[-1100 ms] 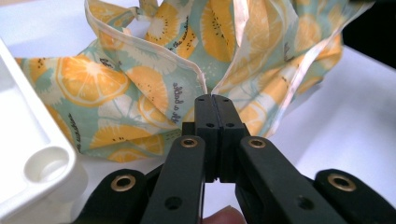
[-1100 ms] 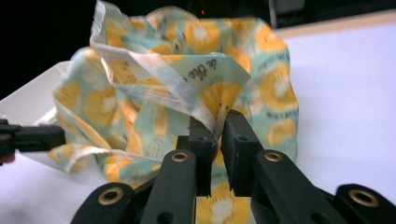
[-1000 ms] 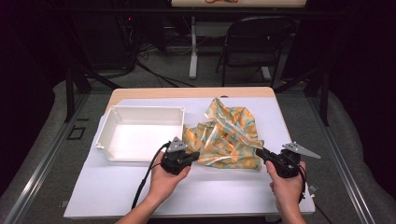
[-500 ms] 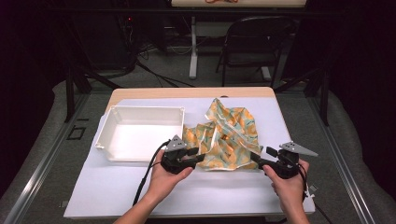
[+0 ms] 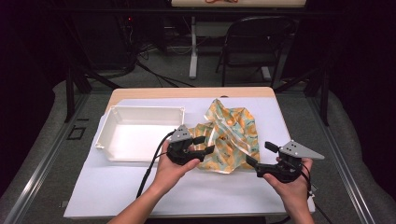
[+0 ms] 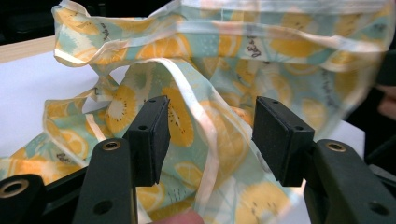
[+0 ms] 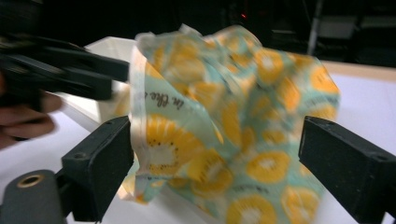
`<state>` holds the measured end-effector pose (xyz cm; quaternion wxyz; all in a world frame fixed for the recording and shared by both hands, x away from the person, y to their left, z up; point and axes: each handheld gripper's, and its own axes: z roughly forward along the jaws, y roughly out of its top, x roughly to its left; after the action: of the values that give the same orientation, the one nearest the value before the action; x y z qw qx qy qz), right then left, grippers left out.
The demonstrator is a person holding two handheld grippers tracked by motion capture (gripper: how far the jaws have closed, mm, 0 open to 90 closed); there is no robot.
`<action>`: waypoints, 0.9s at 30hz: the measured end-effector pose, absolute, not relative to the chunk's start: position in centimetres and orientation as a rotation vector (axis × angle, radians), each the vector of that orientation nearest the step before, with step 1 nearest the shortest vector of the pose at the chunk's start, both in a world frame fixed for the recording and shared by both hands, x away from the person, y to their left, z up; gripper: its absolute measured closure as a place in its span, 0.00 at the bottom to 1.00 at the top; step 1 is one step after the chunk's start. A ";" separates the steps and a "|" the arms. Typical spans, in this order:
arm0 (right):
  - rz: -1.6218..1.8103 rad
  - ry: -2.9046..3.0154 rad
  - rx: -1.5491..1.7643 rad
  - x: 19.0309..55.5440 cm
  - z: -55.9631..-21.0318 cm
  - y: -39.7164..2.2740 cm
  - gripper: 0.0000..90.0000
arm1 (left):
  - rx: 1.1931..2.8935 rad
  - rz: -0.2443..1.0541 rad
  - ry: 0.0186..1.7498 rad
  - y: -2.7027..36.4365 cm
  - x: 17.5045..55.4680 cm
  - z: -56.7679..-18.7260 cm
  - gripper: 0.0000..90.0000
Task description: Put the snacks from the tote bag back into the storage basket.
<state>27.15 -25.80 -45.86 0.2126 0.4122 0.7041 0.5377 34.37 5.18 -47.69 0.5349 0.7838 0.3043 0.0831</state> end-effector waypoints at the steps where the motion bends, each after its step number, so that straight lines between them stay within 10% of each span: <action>1: 1.507 1.963 1.120 27.1 -45.4 -25.5 0.09 | 1.869 0.203 0.743 4.9 34.6 -47.7 0.52; 15: 1.457 2.089 1.080 30.9 -43.5 -18.7 0.21 | 1.938 0.175 0.758 3.4 35.2 -49.0 0.92; 27: 1.389 2.235 1.174 33.9 -46.4 -16.3 0.94 | 1.900 0.107 0.801 4.1 35.4 -50.0 1.00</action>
<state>33.92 -16.30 -46.38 0.1295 0.4040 0.7691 0.4779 35.36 4.06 -49.96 0.5129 0.7899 0.3332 0.0443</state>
